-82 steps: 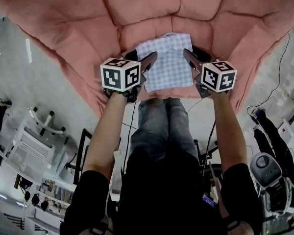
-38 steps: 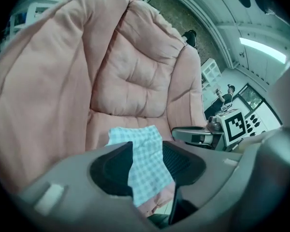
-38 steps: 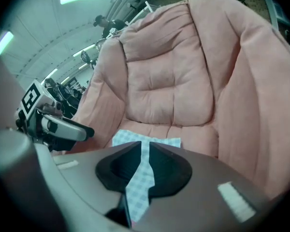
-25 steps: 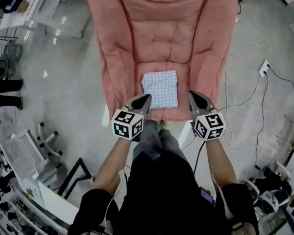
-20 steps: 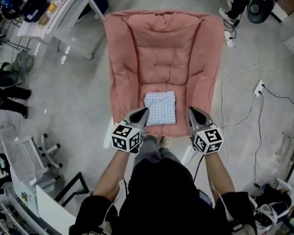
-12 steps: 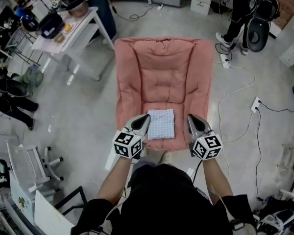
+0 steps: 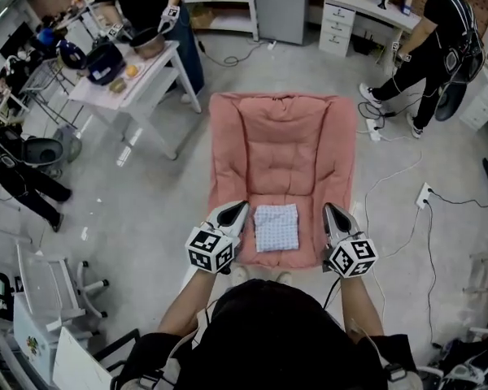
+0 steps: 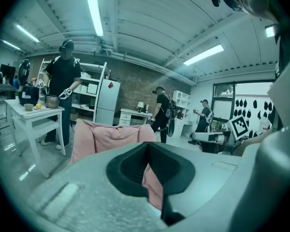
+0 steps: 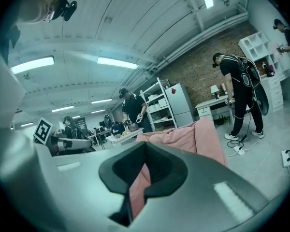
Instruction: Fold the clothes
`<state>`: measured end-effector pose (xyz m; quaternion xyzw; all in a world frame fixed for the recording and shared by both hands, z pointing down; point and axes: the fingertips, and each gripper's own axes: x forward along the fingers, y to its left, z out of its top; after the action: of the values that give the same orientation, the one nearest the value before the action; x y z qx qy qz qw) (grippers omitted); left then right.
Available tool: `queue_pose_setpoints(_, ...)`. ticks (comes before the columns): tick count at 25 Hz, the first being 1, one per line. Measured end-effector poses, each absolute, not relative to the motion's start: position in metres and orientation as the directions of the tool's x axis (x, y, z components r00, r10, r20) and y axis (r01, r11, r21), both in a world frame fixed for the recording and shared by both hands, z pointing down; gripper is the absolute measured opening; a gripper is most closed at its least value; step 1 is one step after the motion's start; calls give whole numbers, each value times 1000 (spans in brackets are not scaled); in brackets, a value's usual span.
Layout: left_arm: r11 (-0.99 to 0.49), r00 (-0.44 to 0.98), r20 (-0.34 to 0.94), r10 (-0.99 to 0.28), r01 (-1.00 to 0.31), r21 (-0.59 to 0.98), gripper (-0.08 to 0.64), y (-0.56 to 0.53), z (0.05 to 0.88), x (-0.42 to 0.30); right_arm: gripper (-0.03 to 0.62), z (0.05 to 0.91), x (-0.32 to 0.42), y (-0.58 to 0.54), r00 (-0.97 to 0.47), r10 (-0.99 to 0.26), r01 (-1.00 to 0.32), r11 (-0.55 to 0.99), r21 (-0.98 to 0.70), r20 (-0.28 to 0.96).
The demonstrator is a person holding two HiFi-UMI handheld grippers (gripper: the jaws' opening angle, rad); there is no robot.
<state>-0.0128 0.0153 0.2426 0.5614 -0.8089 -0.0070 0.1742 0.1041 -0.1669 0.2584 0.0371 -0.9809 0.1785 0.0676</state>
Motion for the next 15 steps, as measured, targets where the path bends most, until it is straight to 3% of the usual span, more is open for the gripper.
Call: queue_pose_setpoints(15, 338, -300, 211, -930, -924, 176, 8, 45, 216, -45, 3, 236, 77, -125, -992, -68, -98, 940, -326, 102)
